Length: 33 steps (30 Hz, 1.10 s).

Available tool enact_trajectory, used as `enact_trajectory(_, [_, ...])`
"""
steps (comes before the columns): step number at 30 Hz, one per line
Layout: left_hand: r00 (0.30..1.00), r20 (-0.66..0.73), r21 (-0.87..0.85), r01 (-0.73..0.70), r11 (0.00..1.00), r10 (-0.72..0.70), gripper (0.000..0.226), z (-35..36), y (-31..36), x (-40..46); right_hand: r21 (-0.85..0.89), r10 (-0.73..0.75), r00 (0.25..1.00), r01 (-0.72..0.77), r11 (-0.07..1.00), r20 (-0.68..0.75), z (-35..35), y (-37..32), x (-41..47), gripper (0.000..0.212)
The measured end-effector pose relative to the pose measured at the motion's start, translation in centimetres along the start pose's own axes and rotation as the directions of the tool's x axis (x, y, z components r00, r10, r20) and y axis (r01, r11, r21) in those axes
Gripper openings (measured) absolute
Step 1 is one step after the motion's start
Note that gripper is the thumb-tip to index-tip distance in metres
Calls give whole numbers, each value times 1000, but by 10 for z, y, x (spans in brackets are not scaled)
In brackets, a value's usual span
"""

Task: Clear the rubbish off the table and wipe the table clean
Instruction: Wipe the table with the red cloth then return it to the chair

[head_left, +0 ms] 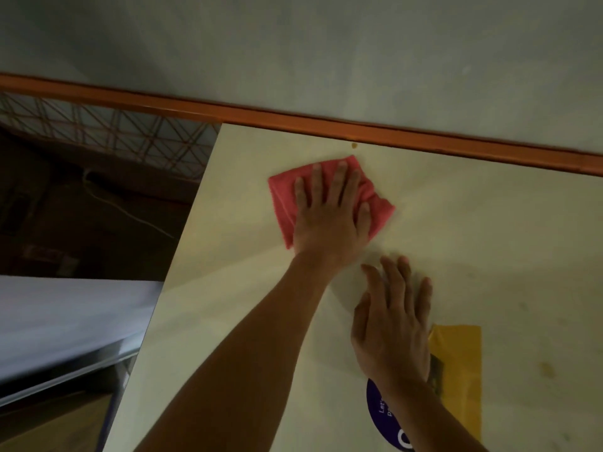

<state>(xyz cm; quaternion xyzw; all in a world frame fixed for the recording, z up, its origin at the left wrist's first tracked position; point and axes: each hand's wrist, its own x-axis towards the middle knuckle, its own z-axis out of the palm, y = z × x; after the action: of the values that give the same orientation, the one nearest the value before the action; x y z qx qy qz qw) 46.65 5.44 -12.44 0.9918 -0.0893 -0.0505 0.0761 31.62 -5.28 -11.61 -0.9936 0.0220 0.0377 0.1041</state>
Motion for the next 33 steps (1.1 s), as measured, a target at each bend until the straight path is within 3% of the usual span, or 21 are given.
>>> enact_trajectory(2, [994,27,3,-109,994,109,66,1,-5,-1,-2,8,1000,-8,1000,0,0,-1,0,52])
enact_trajectory(4, [992,3,0,-125,992,125,62,0,-16,9,7,9,1000,-9,1000,-9,0,-1,0,52])
enact_trajectory(8, [984,-77,-76,152,985,-158,59,-1,2,42,23,5,999,-4,1000,-34,-1,-2,2,52])
enact_trajectory(10, [979,-67,-106,185,977,-193,60,1,22,50,27,5,1000,-4,1000,-31,-1,0,3,52])
enact_trajectory(14, [990,-14,-34,-141,989,140,59,2,16,53,23,9,1000,-8,1000,-22,1,2,3,52])
enact_trajectory(16, [983,-29,-35,-182,983,181,57,-2,-5,60,30,16,999,-15,999,-41,1,3,3,51])
enact_trajectory(22, [986,-97,-57,127,990,-132,53,-17,-105,57,52,-4,995,9,999,-102,5,0,4,51])
enact_trajectory(27, [895,-119,-147,413,899,-431,57,-23,-155,45,45,-4,996,8,999,-89,5,1,3,52])
enact_trajectory(30, [863,-124,-145,473,869,-490,62,-22,-136,49,41,0,998,3,999,-64,5,1,3,52])
enact_trajectory(33, [904,-97,-124,404,906,-416,64,-17,-94,46,19,1,999,0,1000,-45,4,1,3,52])
